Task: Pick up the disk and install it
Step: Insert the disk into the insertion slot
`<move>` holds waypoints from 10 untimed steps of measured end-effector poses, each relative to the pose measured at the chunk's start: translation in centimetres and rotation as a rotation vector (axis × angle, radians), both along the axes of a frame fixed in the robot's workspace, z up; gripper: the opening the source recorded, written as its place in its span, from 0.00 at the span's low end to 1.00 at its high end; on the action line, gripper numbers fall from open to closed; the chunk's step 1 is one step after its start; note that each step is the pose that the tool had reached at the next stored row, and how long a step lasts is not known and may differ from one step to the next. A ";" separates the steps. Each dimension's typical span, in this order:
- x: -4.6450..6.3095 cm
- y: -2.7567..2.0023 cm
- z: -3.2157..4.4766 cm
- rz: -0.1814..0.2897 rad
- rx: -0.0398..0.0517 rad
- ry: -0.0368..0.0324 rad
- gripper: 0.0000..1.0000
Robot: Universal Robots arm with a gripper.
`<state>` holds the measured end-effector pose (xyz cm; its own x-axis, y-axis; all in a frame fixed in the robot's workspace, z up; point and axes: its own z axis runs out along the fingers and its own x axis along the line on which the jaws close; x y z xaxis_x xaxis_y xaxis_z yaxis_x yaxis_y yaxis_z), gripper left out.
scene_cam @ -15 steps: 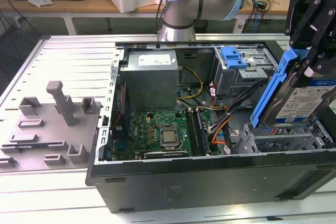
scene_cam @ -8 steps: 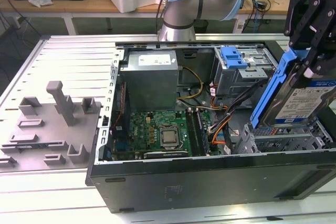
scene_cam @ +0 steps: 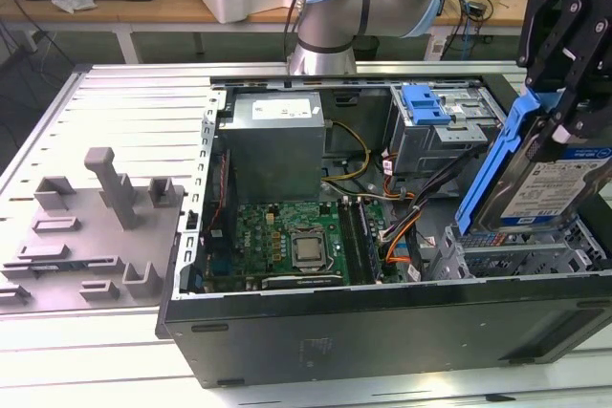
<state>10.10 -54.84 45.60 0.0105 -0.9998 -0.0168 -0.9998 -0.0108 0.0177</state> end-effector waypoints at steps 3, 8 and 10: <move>0.0 0.00 -0.14 0.000 0.0001 0.0000 0.37; 0.0 0.00 -0.26 0.000 -0.0001 0.0000 0.37; 0.0 0.00 -0.29 0.000 0.0001 0.0000 0.37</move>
